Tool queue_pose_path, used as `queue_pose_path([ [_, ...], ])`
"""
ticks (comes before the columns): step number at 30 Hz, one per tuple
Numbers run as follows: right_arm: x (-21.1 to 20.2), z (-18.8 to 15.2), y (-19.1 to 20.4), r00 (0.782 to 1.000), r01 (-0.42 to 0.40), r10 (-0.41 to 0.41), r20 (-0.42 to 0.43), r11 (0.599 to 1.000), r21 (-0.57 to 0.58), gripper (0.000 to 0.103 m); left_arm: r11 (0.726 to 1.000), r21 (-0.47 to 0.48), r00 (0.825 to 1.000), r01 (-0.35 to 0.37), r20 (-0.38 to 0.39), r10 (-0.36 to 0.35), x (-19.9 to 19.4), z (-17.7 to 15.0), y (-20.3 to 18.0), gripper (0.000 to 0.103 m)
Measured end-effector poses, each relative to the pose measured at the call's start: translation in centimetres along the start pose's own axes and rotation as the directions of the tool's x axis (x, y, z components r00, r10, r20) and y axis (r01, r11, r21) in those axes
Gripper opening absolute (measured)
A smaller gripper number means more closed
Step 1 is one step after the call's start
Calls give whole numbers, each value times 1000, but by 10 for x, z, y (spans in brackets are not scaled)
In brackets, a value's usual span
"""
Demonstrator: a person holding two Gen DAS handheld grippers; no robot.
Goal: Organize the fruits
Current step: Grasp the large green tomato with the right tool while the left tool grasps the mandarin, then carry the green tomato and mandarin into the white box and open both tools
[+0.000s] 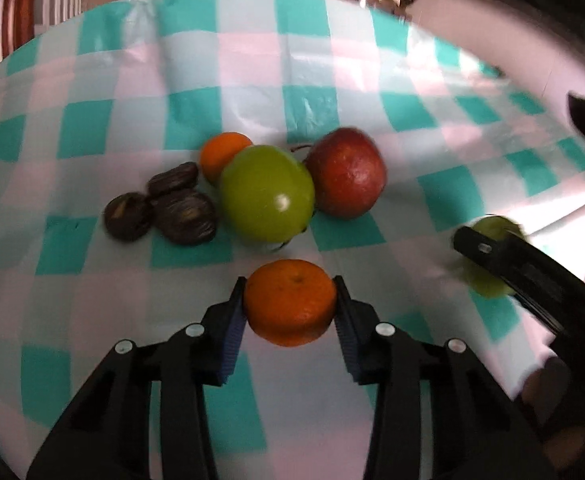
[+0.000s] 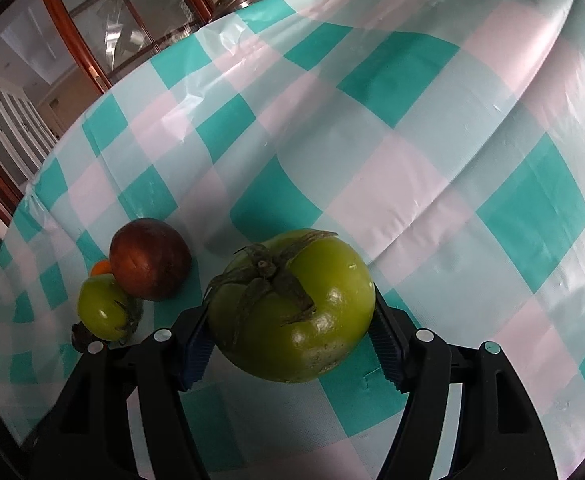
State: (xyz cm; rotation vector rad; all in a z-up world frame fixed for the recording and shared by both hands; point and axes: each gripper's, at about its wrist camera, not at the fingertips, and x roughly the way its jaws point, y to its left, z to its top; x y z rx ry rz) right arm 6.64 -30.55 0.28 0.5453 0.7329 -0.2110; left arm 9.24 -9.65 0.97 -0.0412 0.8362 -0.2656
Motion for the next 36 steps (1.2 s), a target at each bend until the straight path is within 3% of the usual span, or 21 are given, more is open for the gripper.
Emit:
queue_pose_path([
  [4, 1, 0, 0, 1000, -11, 11, 0, 1000, 5, 66, 998, -52, 997, 32, 68, -28, -43, -34, 31, 42],
  [10, 0, 1, -2, 999, -34, 33, 3, 999, 14, 67, 984, -173, 994, 46, 109, -27, -86, -61, 78, 42],
  [14, -1, 1, -4, 999, -47, 47, 8, 999, 25, 66, 978, -202, 993, 53, 110, -32, -91, -57, 85, 42],
  [20, -6, 1, -5, 997, -74, 73, 30, 997, 26, 66, 982, -186, 999, 23, 53, -13, -83, -61, 83, 42],
  [24, -20, -6, -2, 991, -119, 118, 65, 993, -1, 66, 983, -181, 997, 14, 72, -1, -88, -62, 84, 42],
  [32, -77, -77, 21, 983, -176, 180, 45, 981, -77, 66, 985, -172, 996, 5, 86, 10, -108, -81, 91, 42],
  [36, -104, -116, 39, 972, -231, 233, -1, 962, -144, 66, 990, -138, 997, 37, 67, -28, -115, -94, 88, 42],
])
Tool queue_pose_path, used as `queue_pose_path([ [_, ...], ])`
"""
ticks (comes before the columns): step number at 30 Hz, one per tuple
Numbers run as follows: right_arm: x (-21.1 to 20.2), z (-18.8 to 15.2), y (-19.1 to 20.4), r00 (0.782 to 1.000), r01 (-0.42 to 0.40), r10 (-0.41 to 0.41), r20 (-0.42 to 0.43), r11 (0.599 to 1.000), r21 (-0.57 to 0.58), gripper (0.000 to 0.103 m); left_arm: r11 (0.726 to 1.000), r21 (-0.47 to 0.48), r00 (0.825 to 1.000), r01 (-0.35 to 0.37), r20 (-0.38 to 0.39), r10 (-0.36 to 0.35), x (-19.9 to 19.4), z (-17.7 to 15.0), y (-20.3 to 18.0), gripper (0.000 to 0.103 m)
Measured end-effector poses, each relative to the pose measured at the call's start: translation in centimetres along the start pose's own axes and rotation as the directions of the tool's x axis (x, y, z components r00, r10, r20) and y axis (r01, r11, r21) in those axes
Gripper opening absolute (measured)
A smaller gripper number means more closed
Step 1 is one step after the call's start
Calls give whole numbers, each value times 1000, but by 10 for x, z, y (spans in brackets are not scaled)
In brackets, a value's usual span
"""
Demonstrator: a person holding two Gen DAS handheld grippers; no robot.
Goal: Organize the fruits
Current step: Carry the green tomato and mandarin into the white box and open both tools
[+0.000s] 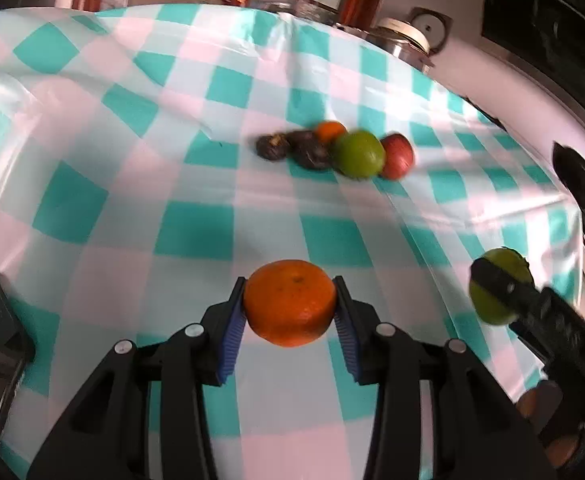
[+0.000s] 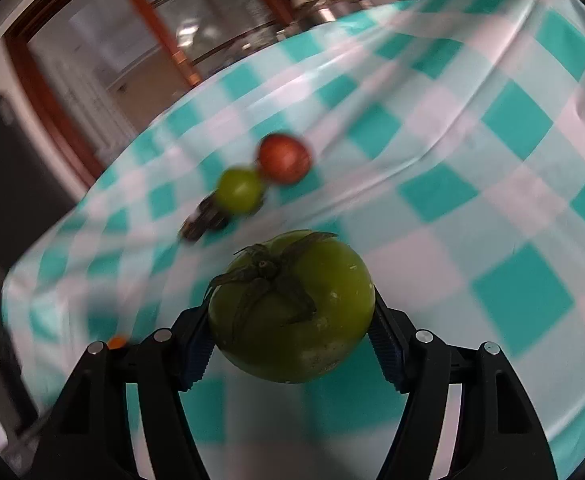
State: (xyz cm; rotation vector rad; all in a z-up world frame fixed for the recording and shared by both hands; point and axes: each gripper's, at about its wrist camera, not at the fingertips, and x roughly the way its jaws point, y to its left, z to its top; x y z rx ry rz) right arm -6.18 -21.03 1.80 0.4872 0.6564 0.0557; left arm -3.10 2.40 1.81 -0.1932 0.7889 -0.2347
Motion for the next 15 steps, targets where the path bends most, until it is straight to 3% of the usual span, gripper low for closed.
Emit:
queue_pose_path([
  [6, -23, -32, 21, 999, -37, 35, -41, 998, -58, 66, 997, 63, 999, 42, 31, -44, -20, -16, -8, 42],
  [15, -98, -63, -18, 999, -29, 27, -45, 998, -50, 66, 985, 145, 993, 90, 67, -100, -60, -46, -33, 42],
])
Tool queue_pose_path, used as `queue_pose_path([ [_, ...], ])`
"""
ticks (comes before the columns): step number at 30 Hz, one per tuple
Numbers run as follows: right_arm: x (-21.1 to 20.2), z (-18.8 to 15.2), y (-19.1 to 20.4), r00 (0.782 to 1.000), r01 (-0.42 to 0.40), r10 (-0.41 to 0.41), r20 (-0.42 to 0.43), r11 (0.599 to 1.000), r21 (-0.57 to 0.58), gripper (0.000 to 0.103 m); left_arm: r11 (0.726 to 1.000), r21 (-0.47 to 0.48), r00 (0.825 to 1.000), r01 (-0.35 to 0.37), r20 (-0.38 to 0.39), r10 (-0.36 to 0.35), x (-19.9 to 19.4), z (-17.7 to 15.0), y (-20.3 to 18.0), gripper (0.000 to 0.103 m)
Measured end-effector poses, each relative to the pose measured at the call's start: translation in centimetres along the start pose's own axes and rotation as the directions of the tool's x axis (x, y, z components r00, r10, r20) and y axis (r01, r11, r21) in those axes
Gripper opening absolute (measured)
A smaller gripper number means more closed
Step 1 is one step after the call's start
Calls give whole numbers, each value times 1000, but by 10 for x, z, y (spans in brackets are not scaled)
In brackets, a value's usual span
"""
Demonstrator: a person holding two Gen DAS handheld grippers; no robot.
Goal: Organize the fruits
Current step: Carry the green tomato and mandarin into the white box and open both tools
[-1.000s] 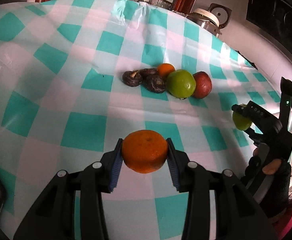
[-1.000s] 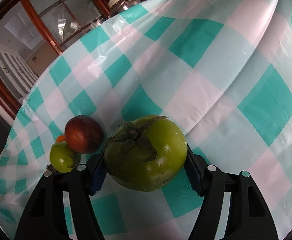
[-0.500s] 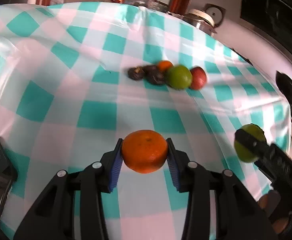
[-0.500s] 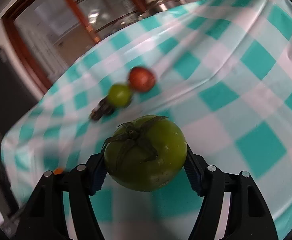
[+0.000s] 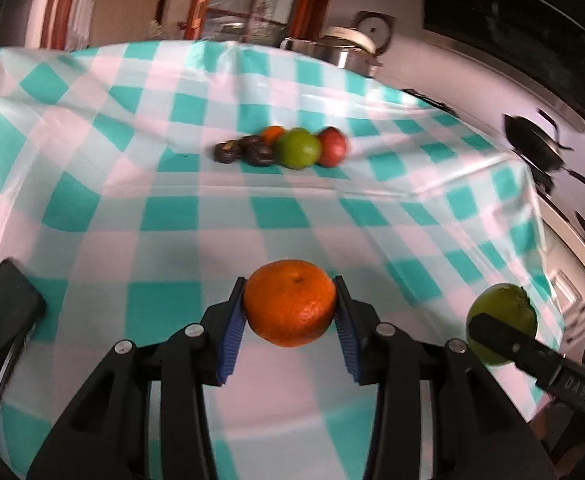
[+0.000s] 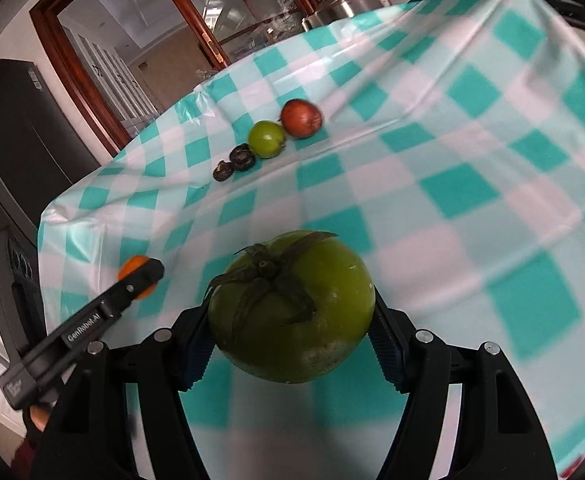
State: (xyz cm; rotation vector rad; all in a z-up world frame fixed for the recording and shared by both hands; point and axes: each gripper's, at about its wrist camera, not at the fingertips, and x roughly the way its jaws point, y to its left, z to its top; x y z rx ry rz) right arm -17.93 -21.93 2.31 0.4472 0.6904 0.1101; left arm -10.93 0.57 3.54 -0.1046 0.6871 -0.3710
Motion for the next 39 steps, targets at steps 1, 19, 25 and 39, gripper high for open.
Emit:
queue_pose_path([
  [1, -9, -3, -5, 1000, 5, -5, 7, 1000, 0, 66, 1000, 23, 1000, 12, 2, -12, -6, -4, -10, 42],
  [19, -201, -103, -207, 892, 411, -445, 79, 871, 270, 66, 710, 547, 896, 443, -274, -349, -43, -108, -252, 42],
  [25, -187, -145, -278, 822, 561, -552, -142, 738, 376, 66, 510, 641, 817, 574, -494, -297, -13, -178, -329, 42],
  [39, -129, -178, -358, 771, 637, -524, -363, 644, 424, 66, 284, 563, 574, 776, -817, 48, 71, -336, -394, 42],
])
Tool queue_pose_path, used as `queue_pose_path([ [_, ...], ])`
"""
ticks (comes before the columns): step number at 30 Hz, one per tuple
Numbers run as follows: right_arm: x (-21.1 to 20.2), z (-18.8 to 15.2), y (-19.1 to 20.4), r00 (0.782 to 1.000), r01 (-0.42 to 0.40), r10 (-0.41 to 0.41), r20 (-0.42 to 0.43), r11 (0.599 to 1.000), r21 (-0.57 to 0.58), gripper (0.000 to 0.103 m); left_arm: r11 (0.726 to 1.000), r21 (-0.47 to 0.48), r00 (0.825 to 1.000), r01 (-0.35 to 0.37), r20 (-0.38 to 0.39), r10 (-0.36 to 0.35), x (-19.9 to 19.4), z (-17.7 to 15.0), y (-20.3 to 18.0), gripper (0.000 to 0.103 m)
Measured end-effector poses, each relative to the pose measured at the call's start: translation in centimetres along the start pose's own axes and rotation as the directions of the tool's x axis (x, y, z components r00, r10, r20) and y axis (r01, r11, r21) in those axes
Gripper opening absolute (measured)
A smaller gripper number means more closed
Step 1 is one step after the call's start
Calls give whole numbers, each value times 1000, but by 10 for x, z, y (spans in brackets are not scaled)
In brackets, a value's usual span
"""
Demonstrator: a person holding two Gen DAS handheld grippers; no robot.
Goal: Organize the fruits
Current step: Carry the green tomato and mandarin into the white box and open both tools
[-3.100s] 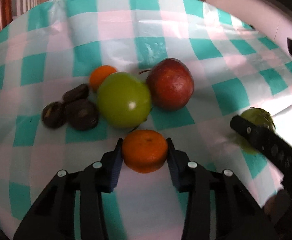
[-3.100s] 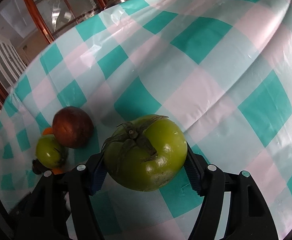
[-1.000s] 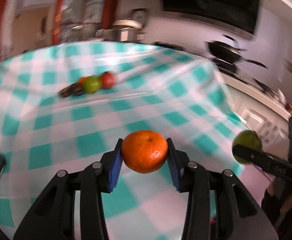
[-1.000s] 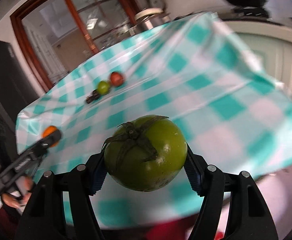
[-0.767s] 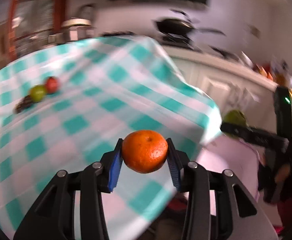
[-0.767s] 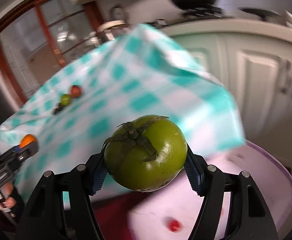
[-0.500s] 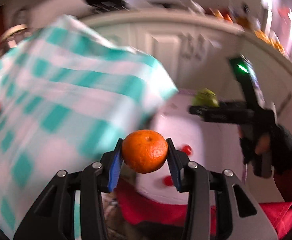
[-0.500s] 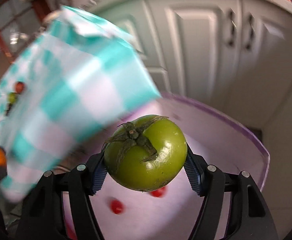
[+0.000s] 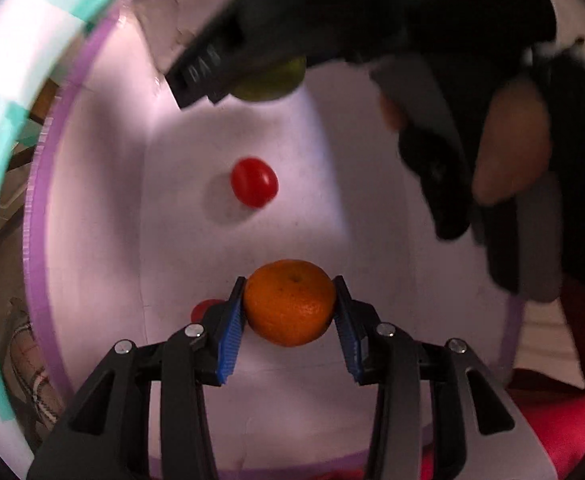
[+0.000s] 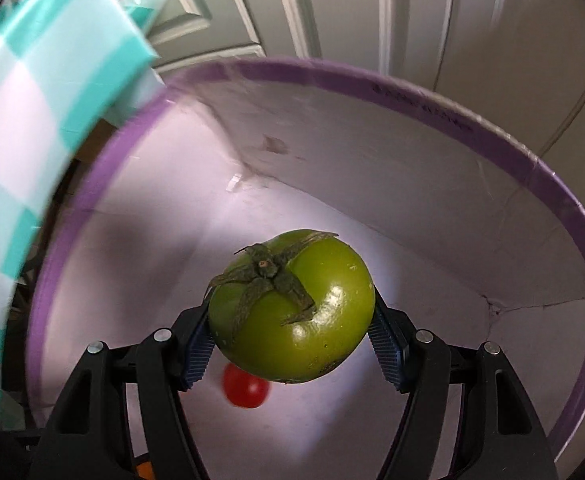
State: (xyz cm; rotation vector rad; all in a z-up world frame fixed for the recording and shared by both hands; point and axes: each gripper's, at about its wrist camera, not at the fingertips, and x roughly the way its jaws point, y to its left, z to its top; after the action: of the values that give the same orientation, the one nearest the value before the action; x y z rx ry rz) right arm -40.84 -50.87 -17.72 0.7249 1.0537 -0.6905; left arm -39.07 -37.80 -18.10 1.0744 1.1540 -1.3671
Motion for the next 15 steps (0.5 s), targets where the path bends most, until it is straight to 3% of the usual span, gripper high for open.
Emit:
queue_pose_path([
  [6, 15, -5, -4, 1000, 5, -4, -16, 1000, 17, 66, 997, 67, 998, -33, -49, 36, 16, -7, -6, 42],
  [12, 25, -7, -3, 999, 18, -18, -43, 1000, 8, 67, 997, 67, 997, -47, -51, 51, 16, -9, 1, 43],
  [15, 29, -8, -5, 998, 23, -22, -58, 1000, 10, 67, 997, 63, 998, -52, -27, 53, 11, -10, 4, 55],
])
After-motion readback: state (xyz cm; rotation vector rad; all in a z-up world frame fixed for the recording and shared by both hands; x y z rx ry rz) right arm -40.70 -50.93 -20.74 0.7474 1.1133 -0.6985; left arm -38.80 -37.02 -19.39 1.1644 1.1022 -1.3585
